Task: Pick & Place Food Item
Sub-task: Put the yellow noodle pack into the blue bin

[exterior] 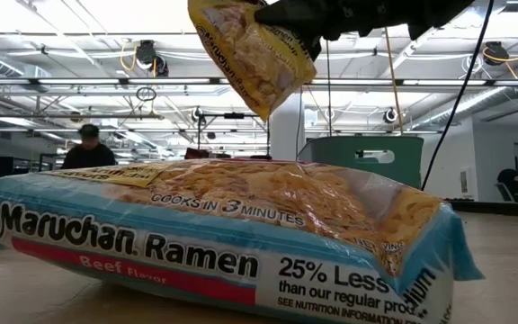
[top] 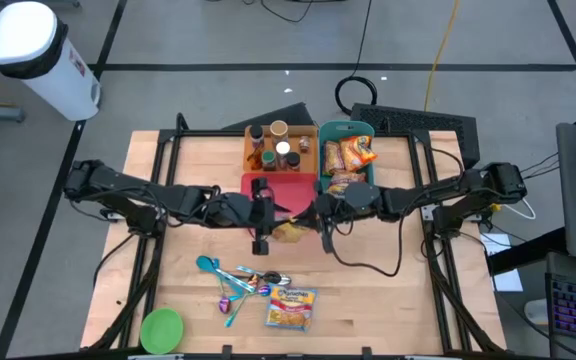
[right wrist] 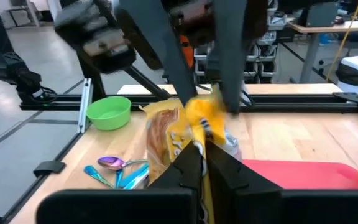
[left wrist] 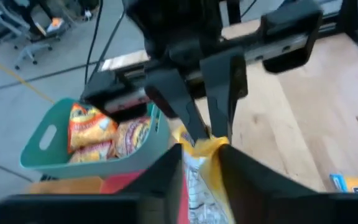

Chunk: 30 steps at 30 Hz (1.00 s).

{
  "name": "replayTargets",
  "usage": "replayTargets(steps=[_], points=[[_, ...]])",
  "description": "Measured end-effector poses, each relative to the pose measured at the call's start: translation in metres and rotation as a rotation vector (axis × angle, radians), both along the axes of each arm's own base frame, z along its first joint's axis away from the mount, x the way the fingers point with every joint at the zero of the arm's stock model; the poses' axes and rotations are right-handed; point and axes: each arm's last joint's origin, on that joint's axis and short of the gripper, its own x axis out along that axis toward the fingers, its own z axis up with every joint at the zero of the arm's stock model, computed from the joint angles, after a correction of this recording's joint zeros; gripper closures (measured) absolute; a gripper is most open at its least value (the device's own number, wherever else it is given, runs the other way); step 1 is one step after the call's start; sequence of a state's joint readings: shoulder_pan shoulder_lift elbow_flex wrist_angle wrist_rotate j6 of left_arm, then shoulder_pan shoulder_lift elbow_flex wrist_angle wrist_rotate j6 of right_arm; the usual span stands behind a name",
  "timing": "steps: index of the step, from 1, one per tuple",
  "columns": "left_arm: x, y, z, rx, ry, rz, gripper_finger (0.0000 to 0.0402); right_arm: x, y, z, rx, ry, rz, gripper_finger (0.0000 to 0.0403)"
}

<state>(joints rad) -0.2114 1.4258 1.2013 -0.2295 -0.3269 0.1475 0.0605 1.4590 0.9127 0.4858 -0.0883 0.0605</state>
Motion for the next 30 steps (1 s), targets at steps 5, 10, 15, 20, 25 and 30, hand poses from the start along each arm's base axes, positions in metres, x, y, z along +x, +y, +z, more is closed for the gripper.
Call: replayTargets(steps=[5, 10, 15, 20, 25, 30], points=[[-0.008, -0.001, 0.023, -0.007, -0.068, -0.016, 0.0200, -0.001, 0.000, -0.003, -0.004, 0.030, -0.005, 0.0402], [-0.020, 0.006, 0.032, -0.011, -0.065, -0.005, 0.0138, -0.014, -0.007, 0.018, -0.023, -0.017, -0.023, 0.0403], [-0.019, 0.013, 0.027, -0.028, -0.028, 0.027, 0.0106, -0.036, -0.027, 0.035, -0.065, 0.003, -0.141, 0.0403], [-0.006, 0.021, 0.008, -0.047, 0.051, 0.079, 0.0097, -0.059, -0.060, 0.047, -0.118, 0.049, -0.464, 0.0403], [0.005, 0.029, -0.004, -0.058, 0.082, 0.117, 0.0102, -0.078, -0.099, 0.037, -0.039, 0.174, -0.853, 0.0403], [0.012, 0.034, -0.013, -0.055, 0.110, 0.137, 0.0107, -0.090, -0.131, 0.015, 0.112, 0.211, -1.096, 0.0403]])
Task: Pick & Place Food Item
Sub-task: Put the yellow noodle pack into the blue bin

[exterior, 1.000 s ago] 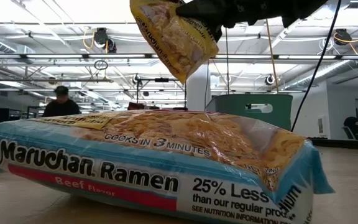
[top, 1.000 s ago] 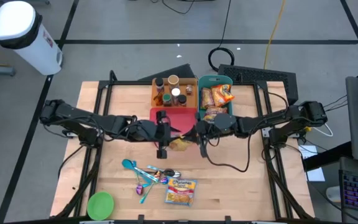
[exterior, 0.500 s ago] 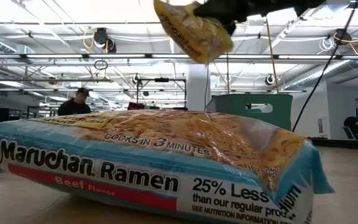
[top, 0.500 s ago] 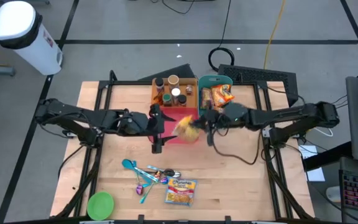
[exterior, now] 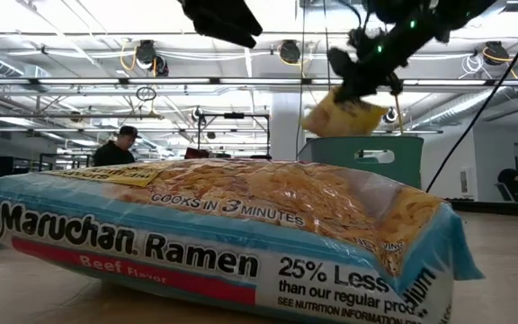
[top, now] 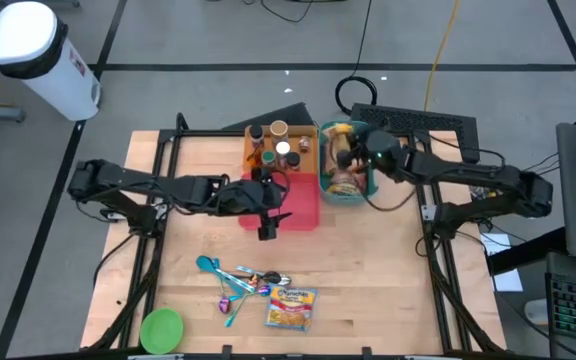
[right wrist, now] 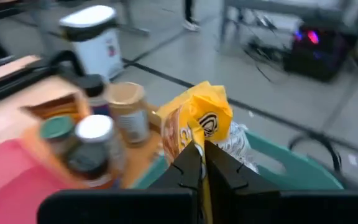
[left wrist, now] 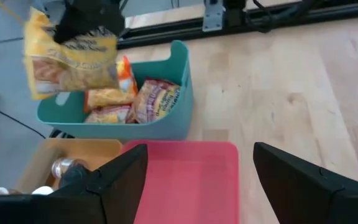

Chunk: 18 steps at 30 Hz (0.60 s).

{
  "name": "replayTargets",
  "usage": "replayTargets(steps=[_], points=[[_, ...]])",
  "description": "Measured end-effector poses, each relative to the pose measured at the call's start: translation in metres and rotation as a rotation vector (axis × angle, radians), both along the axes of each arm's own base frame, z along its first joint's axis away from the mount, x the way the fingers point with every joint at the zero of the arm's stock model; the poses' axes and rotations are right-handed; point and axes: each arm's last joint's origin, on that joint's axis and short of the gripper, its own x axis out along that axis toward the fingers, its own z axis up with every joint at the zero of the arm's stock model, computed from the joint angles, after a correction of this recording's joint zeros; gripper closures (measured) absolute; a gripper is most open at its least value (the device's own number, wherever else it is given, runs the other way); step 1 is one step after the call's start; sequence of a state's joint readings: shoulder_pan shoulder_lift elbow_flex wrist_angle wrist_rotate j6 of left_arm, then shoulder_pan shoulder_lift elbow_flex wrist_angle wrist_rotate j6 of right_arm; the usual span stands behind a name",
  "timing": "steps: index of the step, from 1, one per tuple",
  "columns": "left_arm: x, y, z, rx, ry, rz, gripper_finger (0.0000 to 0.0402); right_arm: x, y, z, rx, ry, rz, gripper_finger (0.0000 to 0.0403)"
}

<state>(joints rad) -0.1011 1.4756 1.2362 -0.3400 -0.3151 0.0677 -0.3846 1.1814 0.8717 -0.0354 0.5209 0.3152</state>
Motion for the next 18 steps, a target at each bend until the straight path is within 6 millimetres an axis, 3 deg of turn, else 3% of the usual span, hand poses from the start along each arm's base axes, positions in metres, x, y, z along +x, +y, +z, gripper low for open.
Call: replayTargets(steps=[4, 11, 18], points=[[0.001, 0.004, -0.002, -0.007, 0.008, 0.016, 0.0106, -0.001, -0.019, -0.017, 0.106, -0.044, -0.054, 0.0403], [0.002, 0.005, -0.002, -0.020, 0.000, 0.029, 0.0105, 0.014, -0.040, -0.048, 0.196, -0.067, -0.106, 0.0403], [0.001, 0.005, -0.002, -0.023, 0.006, 0.032, 0.0105, 0.030, -0.047, -0.057, 0.205, -0.184, -0.098, 0.0392]])
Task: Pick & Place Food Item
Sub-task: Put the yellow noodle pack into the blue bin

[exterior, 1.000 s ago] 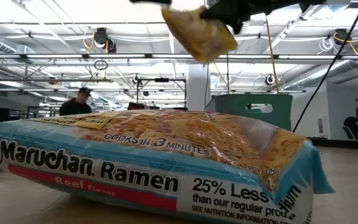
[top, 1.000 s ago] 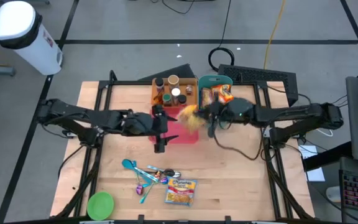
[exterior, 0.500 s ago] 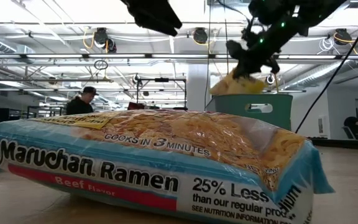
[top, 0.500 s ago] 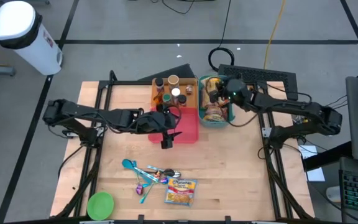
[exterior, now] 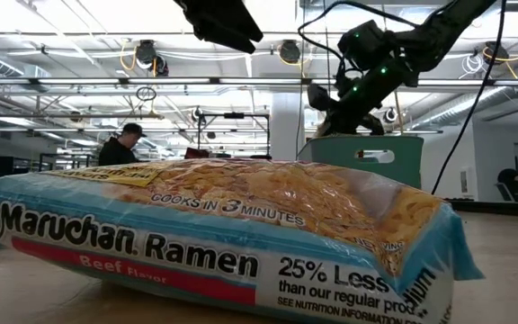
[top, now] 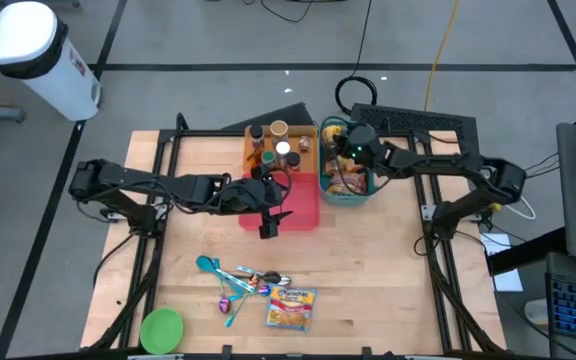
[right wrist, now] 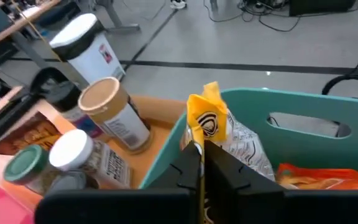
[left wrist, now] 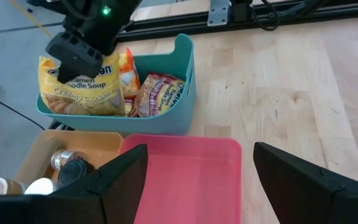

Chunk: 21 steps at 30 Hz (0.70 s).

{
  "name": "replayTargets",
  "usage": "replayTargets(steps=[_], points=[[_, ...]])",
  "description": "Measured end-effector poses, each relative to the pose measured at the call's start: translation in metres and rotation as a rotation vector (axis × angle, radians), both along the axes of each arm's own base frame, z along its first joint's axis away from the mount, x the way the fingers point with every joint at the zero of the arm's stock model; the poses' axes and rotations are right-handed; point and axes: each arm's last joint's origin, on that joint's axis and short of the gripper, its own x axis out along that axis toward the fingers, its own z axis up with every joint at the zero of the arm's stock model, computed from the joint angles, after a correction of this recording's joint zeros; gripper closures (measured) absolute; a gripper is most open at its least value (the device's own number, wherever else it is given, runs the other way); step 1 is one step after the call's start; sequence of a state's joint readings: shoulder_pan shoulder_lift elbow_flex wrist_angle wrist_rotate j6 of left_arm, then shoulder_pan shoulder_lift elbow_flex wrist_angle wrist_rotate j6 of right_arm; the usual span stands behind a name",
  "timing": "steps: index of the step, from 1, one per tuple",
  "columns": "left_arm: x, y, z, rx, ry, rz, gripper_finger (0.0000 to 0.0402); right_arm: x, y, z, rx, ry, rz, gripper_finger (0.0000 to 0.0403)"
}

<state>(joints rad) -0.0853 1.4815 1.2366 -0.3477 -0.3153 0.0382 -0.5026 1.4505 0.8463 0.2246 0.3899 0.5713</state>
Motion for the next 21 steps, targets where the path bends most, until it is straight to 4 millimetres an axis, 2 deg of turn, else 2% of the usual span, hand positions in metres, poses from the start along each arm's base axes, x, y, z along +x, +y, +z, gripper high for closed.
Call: replayTargets(steps=[4, 8, 18, 21], points=[[0.000, 0.000, -0.001, 0.001, 0.007, -0.001, 0.0105, -0.001, -0.001, -0.005, -0.020, 0.081, -0.004, 0.0368], [0.000, 0.000, -0.001, 0.002, 0.009, 0.000, 0.0105, -0.001, 0.000, -0.005, -0.106, 0.206, 0.082, 0.0322], [0.000, 0.000, -0.001, 0.001, 0.007, 0.001, 0.0105, -0.008, 0.015, 0.023, -0.307, 0.321, 0.226, 0.0168], [0.000, 0.000, -0.001, -0.002, 0.006, 0.003, 0.0105, -0.015, 0.022, 0.031, -0.332, 0.370, 0.263, 0.0135]])
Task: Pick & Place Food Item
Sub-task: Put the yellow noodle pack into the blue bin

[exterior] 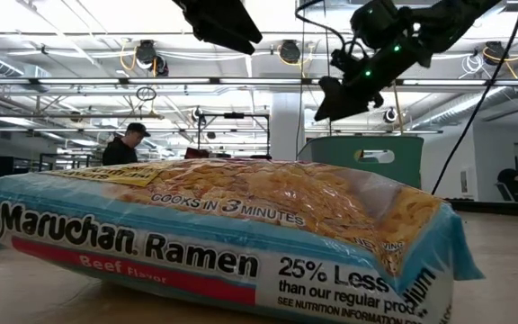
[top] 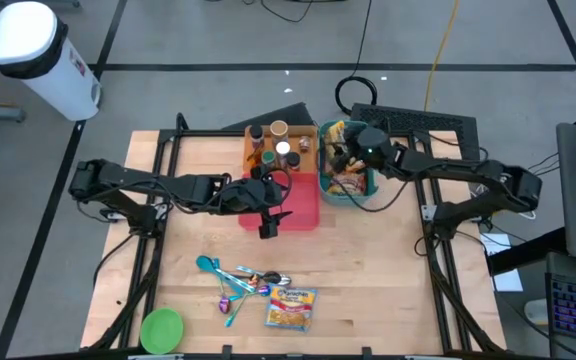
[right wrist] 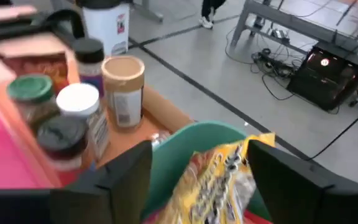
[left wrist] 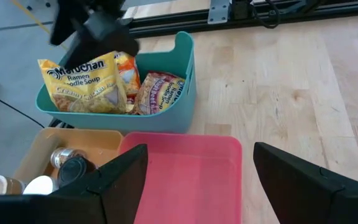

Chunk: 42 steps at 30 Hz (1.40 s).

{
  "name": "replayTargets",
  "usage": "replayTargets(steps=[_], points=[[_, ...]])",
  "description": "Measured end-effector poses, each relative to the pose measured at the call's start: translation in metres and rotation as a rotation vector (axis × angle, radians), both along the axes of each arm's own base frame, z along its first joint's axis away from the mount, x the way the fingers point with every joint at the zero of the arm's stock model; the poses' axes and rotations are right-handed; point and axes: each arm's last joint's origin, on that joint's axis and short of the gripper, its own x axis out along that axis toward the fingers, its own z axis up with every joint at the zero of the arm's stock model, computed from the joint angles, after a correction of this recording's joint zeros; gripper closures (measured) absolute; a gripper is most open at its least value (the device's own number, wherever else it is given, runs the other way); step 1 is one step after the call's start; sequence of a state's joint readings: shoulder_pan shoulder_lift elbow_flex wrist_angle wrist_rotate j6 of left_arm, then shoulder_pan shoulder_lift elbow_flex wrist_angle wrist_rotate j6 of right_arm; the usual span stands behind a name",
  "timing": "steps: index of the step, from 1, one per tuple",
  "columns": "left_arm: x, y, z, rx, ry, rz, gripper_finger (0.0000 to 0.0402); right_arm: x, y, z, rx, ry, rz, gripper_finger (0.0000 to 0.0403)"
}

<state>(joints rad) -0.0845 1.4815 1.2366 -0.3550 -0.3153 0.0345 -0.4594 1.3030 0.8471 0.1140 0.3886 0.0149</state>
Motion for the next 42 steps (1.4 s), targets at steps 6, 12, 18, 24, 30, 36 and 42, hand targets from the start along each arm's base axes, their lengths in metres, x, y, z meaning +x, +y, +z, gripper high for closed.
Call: replayTargets(steps=[6, 12, 18, 24, 30, 36, 42], points=[[0.000, 0.000, 0.000, -0.008, -0.001, 0.005, 0.0105, -0.026, 0.010, -0.001, 0.182, 0.090, -0.013, 0.0125], [0.000, 0.000, 0.000, -0.008, -0.004, 0.005, 0.0105, -0.030, 0.008, -0.014, 0.235, 0.111, -0.035, 0.0158], [0.000, 0.000, 0.001, -0.016, -0.013, 0.009, 0.0105, -0.032, -0.003, -0.030, 0.240, 0.089, -0.082, 0.0209], [0.000, 0.000, 0.001, -0.022, -0.014, 0.013, 0.0105, -0.032, -0.008, -0.038, 0.264, 0.049, -0.123, 0.0289], [0.000, 0.000, 0.001, -0.023, -0.014, 0.011, 0.0105, -0.032, -0.005, -0.042, 0.290, -0.030, -0.138, 0.0390], [0.000, 0.000, 0.001, -0.023, -0.013, 0.011, 0.0105, -0.031, 0.000, -0.053, 0.335, -0.293, -0.066, 0.0399], [0.000, 0.000, 0.001, -0.019, -0.012, 0.009, 0.0105, -0.046, 0.012, -0.075, 0.353, -0.555, -0.023, 0.0402]])
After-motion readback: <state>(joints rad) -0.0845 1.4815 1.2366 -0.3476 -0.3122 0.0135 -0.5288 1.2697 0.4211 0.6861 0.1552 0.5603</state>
